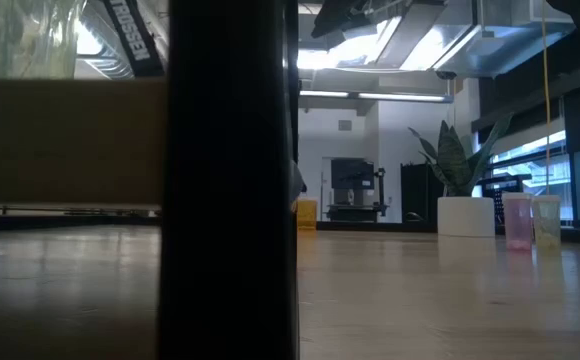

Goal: Pick and place medicine bottles onto shelf by color
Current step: Put the top yellow pill bottle on the shelf aligned with the other yellow pill bottle

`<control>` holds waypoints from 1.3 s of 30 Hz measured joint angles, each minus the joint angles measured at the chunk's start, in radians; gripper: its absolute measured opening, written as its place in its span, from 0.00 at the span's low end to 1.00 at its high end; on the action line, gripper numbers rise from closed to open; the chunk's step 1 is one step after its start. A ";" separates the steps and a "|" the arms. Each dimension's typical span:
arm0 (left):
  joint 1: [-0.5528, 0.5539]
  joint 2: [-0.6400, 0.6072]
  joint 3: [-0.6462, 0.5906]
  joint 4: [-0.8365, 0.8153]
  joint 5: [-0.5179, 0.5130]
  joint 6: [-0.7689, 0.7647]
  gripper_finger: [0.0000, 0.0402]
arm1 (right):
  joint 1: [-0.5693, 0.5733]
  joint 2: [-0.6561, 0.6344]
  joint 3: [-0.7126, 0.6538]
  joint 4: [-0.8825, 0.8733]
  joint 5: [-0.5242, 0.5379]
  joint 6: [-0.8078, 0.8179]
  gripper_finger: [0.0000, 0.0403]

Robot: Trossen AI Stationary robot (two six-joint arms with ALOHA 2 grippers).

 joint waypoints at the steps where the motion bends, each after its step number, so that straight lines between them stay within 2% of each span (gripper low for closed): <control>1: 0.000 -0.023 0.000 -0.032 0.004 0.000 0.86 | 0.000 0.000 0.000 0.000 0.000 0.000 0.49; 6: 0.004 -0.098 0.099 -0.345 0.011 0.007 0.86 | 0.000 0.000 0.000 0.000 0.000 0.000 0.49; 11: 0.008 -0.099 0.283 -0.675 0.042 0.027 0.86 | 0.000 0.000 0.000 0.000 0.000 0.000 0.49; 14: 0.008 -0.082 0.348 -0.793 0.042 0.007 0.86 | 0.000 0.000 0.000 0.001 0.000 0.000 0.49; 21: 0.014 -0.054 0.381 -0.826 0.057 -0.001 0.86 | 0.000 0.000 0.000 0.009 0.000 0.000 0.49; 27: 0.014 -0.054 0.381 -0.831 0.003 -0.047 0.86 | 0.000 0.000 0.000 0.028 0.000 0.000 0.49; 39: 0.028 -0.003 0.382 -0.812 0.005 -0.049 0.86 | 0.000 0.000 0.000 0.036 0.000 0.000 0.49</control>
